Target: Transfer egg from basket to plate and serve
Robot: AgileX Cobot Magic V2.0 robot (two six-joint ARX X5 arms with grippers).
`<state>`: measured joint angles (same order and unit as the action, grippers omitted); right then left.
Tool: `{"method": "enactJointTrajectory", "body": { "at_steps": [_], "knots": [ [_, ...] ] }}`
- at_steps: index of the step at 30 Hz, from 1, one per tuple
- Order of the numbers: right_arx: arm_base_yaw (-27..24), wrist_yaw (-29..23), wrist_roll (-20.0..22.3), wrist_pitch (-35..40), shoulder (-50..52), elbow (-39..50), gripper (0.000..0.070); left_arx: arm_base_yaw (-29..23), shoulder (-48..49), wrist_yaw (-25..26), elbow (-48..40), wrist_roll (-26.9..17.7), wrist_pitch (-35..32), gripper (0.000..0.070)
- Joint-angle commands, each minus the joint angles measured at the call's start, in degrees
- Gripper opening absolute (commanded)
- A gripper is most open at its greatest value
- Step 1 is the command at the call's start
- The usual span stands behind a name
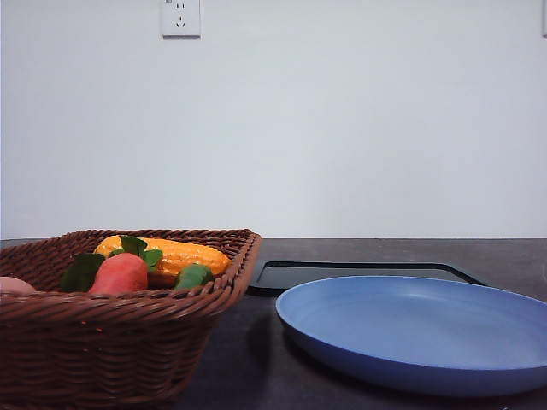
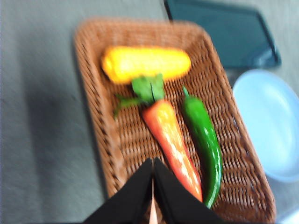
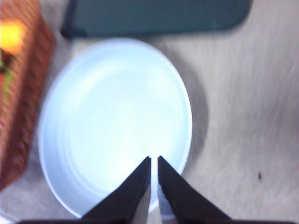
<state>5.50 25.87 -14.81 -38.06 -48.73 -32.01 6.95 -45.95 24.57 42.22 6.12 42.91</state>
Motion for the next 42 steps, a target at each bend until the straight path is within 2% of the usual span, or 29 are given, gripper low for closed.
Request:
{"method": "enactJointTrajectory", "body": {
  "at_steps": [1,3,6,8,10,18,23,34,40,42],
  "knots": [
    [0.0,0.2,0.7,0.3,-2.1,-0.8,0.0059,0.5,-0.4,0.9,1.1,-1.3,-0.6,0.0009],
    [0.0,0.1,0.7,0.5,-4.3,-0.8,0.0143,1.0,-0.4,1.1,1.1,-1.1,-0.7,0.0049],
    [0.0,-0.5,0.7,1.6,-7.5,-0.8,0.0244,1.4,-0.4,1.4,1.1,-1.1,-0.7,0.0176],
    [0.0,-0.4,0.8,3.2,-9.8,-0.8,0.0252,1.4,-0.4,1.6,1.1,-1.1,-0.7,0.0275],
    [0.0,-0.4,0.7,5.1,-12.1,-0.8,0.0252,1.4,-0.4,1.6,1.1,-1.0,-0.7,0.0332],
    [0.0,0.3,0.7,10.4,-21.4,-0.8,0.0251,1.4,-0.4,1.6,1.1,-0.7,-0.7,0.0338],
    [0.0,4.0,0.2,14.1,-26.5,-0.8,0.0237,1.4,-0.4,1.6,1.1,-0.8,-0.9,0.0337],
    [0.3,4.7,-0.4,15.8,-29.5,-0.8,0.0,1.4,-0.5,1.6,1.1,-0.7,-1.0,0.0338],
    [0.3,4.7,-0.9,15.4,-28.0,-0.8,0.0,1.4,-0.5,1.7,1.1,-0.7,-1.0,0.0349],
    [0.2,4.7,-1.3,15.2,-26.5,-0.8,0.0,1.4,-0.5,2.8,1.1,-0.7,-1.2,0.0386]
  ]
}}
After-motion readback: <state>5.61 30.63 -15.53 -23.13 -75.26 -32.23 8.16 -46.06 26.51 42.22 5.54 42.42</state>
